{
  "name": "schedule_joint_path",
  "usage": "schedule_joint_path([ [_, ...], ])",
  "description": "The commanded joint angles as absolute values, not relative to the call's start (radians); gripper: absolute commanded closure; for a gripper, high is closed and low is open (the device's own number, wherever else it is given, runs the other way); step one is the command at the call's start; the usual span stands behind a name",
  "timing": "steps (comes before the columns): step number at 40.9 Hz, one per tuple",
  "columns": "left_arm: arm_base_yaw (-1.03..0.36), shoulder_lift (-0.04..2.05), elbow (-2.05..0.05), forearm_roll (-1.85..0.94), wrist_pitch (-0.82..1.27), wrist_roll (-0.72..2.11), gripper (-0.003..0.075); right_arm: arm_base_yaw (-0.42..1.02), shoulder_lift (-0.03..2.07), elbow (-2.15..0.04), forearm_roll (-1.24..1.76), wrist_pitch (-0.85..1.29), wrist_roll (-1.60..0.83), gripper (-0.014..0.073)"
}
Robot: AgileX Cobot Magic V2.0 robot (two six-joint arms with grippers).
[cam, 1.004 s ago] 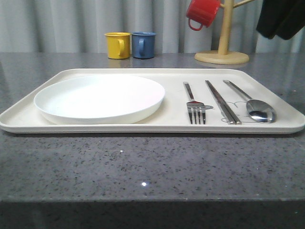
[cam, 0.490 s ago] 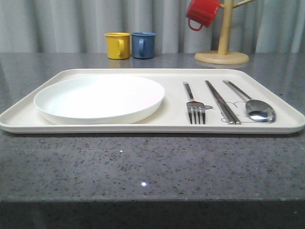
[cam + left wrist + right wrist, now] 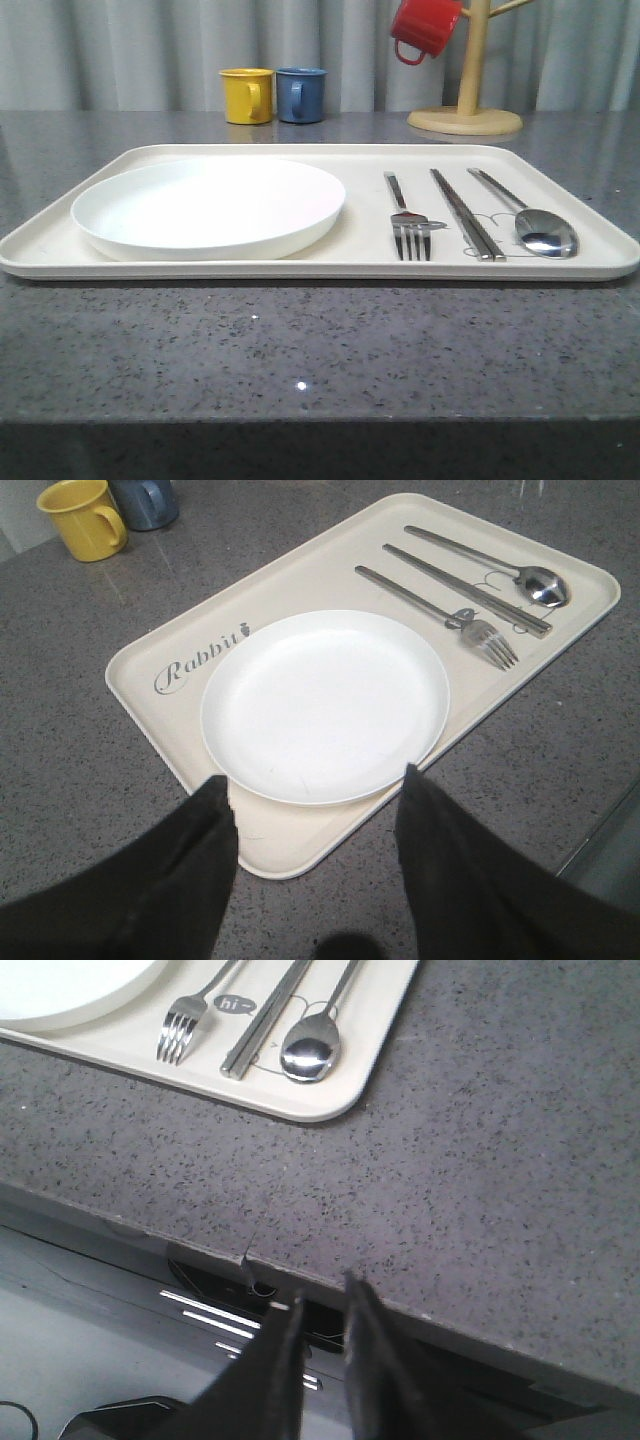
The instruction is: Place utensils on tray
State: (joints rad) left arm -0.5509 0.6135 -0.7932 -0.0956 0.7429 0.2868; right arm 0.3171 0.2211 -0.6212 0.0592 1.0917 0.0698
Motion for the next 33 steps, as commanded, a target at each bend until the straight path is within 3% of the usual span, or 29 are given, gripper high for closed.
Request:
schedule_joint_path([
  [1, -0.555, 0.615, -0.82, -0.108, 0.659, 0.278, 0.0392, 0.319, 0.209, -0.636, 0.049, 1.028, 0.058, 0.064],
  [2, -0.555, 0.615, -0.82, -0.108, 0.659, 0.278, 0.0423, 0.319, 0.207, -0.636, 0.048, 1.025, 0.058, 0.0669],
  [10, -0.555, 0.615, -0.82, -0.108, 0.661, 0.278, 0.0741, 0.318, 0.208, -0.636, 0.047, 1.031, 0.058, 0.0662],
  [33, -0.555, 0.595, -0.81, -0.108, 0.65, 0.278, 0.0738, 0.318, 0.208, -0.636, 0.048, 1.035, 0.058, 0.0662],
])
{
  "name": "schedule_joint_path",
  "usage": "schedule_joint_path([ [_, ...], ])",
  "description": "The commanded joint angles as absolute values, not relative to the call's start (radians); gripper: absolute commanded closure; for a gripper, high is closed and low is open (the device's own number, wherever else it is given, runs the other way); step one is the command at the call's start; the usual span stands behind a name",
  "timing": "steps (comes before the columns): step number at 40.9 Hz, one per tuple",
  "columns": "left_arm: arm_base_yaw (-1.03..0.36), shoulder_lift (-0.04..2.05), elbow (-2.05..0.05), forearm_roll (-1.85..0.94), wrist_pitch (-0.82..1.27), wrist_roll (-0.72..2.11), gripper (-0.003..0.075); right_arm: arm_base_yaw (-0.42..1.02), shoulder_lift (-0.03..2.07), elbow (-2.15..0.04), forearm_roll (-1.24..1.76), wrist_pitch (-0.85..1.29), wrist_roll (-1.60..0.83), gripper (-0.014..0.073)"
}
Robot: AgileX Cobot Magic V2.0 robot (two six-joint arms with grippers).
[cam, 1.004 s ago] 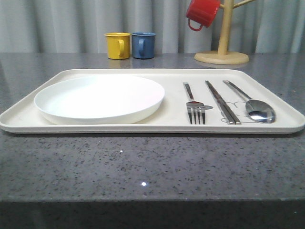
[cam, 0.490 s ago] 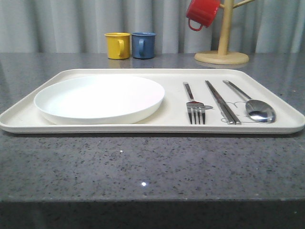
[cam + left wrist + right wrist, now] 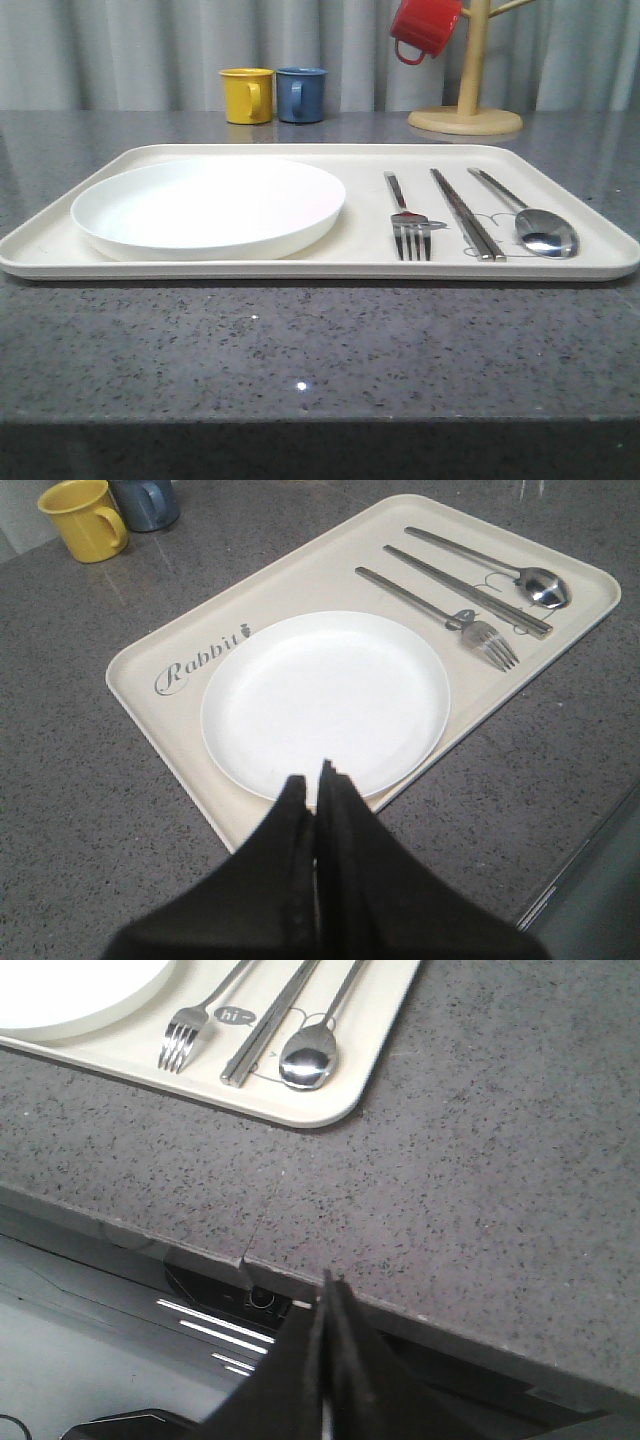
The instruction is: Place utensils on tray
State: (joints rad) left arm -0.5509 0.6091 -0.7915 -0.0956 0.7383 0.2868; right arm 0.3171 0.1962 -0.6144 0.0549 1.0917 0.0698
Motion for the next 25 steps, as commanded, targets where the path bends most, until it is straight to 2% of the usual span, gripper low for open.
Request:
schedule_joint_path([
  [1, -0.555, 0.583, -0.804, -0.107, 0.652, 0.278, 0.0738, 0.318, 0.208, -0.636, 0.048, 1.035, 0.058, 0.0662],
  [10, -0.401, 0.426, -0.687, -0.052, 0.576, 0.278, 0.0738, 0.318, 0.208, -0.636, 0.048, 1.035, 0.058, 0.0662],
  [17, -0.227, 0.216, -0.494, -0.055, 0.375, 0.278, 0.0738, 0.318, 0.208, -0.636, 0.048, 1.035, 0.058, 0.0662],
  [25, -0.066, 0.05, -0.27, -0.075, 0.254, 0.278, 0.0738, 0.318, 0.208, -0.636, 0.048, 1.035, 0.058, 0.0662],
])
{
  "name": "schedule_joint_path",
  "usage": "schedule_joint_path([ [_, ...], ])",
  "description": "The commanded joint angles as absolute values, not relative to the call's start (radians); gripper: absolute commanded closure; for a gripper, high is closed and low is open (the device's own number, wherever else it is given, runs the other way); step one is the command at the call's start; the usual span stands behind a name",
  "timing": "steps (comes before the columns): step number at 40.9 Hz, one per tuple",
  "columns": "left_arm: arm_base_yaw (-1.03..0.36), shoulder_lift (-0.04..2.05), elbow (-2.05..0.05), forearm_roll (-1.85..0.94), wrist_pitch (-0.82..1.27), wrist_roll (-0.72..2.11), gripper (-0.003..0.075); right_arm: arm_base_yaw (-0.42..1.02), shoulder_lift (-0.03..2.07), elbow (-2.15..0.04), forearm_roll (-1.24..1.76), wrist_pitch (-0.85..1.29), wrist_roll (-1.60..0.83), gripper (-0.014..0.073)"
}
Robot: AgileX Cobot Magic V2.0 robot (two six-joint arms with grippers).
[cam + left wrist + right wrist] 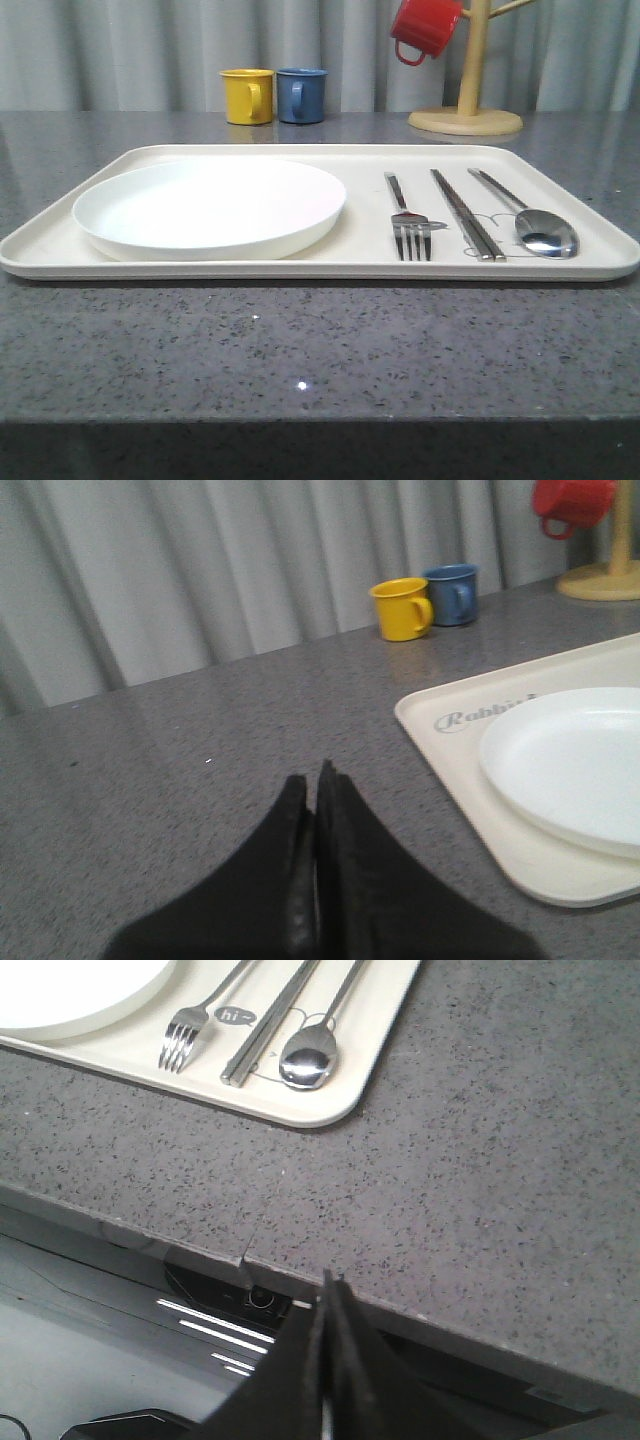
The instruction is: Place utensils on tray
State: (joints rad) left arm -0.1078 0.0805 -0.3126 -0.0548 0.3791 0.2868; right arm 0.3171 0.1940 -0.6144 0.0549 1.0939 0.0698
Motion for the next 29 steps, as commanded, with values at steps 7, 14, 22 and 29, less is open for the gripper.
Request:
schedule_joint_path([
  [7, -0.036, -0.032, -0.139, -0.058, 0.216, 0.191, 0.0738, 0.318, 0.208, -0.636, 0.048, 1.035, 0.058, 0.0662],
  [14, -0.039, -0.03, -0.071, -0.054, 0.11, 0.173, 0.0738, 0.318, 0.208, -0.636, 0.048, 1.036, 0.058, 0.0662],
  [22, -0.039, -0.03, 0.009, -0.052, -0.051, 0.173, 0.0738, 0.318, 0.208, -0.636, 0.048, 1.036, 0.058, 0.0662],
  [29, -0.039, -0.03, 0.006, -0.052, -0.036, 0.173, 0.0738, 0.318, 0.208, -0.636, 0.048, 1.036, 0.058, 0.0662],
])
